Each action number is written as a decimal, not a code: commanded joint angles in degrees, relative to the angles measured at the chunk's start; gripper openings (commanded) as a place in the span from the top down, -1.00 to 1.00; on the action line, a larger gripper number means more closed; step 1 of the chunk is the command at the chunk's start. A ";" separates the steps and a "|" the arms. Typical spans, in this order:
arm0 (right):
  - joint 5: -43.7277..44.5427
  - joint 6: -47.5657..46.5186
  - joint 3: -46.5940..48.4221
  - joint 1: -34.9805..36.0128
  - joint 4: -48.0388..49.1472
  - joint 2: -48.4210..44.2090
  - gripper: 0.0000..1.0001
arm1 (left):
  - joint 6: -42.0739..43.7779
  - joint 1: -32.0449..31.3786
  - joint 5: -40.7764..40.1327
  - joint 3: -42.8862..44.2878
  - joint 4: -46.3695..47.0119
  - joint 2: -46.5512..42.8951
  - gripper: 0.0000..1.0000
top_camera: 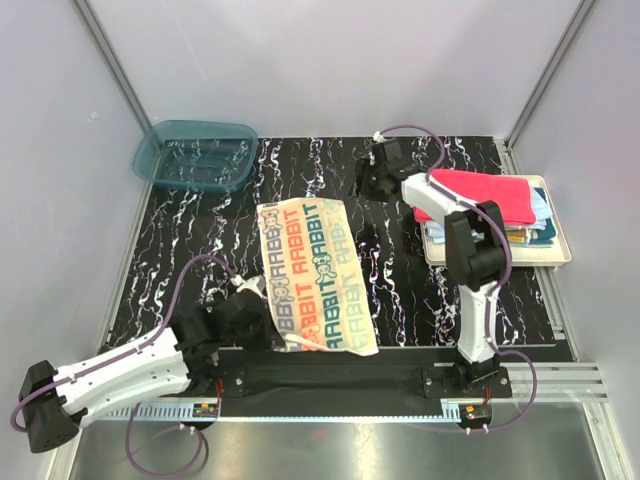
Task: Fold and stack the towels
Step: Move the towel to the center of the board, then fold the towel
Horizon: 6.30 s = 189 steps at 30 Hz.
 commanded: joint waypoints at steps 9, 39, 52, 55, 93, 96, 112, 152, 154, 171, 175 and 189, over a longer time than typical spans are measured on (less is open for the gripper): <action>-10.14 4.40 14.24 0.39 -0.83 13.28 -0.32 | 6.13 0.91 -14.52 22.40 -6.48 6.79 -0.11; -17.18 16.46 22.07 -1.45 1.98 21.11 0.35 | 20.46 43.81 -6.62 53.34 22.80 73.95 -0.05; -5.23 8.90 14.34 -3.74 3.92 14.43 0.58 | 25.56 43.99 -6.00 65.72 18.15 81.16 -0.09; -8.11 9.16 15.30 -3.83 3.22 15.22 0.35 | 26.27 43.90 -9.51 68.81 13.23 81.95 -0.08; -7.96 12.70 15.04 -4.09 3.31 14.70 0.76 | 26.35 45.84 1.55 71.88 20.78 87.58 0.99; 0.64 9.52 12.41 -4.09 2.86 10.93 0.77 | 27.23 45.75 4.01 73.74 21.82 87.84 1.00; -7.05 11.00 9.50 -4.79 -3.03 10.39 -0.46 | 30.31 45.40 7.00 72.25 24.99 81.95 1.00; -3.47 7.86 15.66 -7.78 9.96 13.92 0.76 | 33.21 45.92 14.30 88.07 25.69 87.23 1.00; -2.85 6.45 12.24 -7.78 12.08 10.94 0.75 | 32.95 45.92 14.30 86.32 26.39 85.22 1.00; -2.23 2.66 -23.88 -4.09 27.38 -12.80 0.19 | 26.80 40.48 5.71 45.84 36.06 59.21 1.00; 0.05 4.15 -32.76 -3.57 29.41 -18.33 -0.01 | 24.25 38.02 2.70 33.77 39.47 52.18 1.00; 2.16 3.10 -12.93 -0.49 4.63 -10.99 0.01 | 24.51 34.32 -0.82 20.48 36.33 48.46 1.00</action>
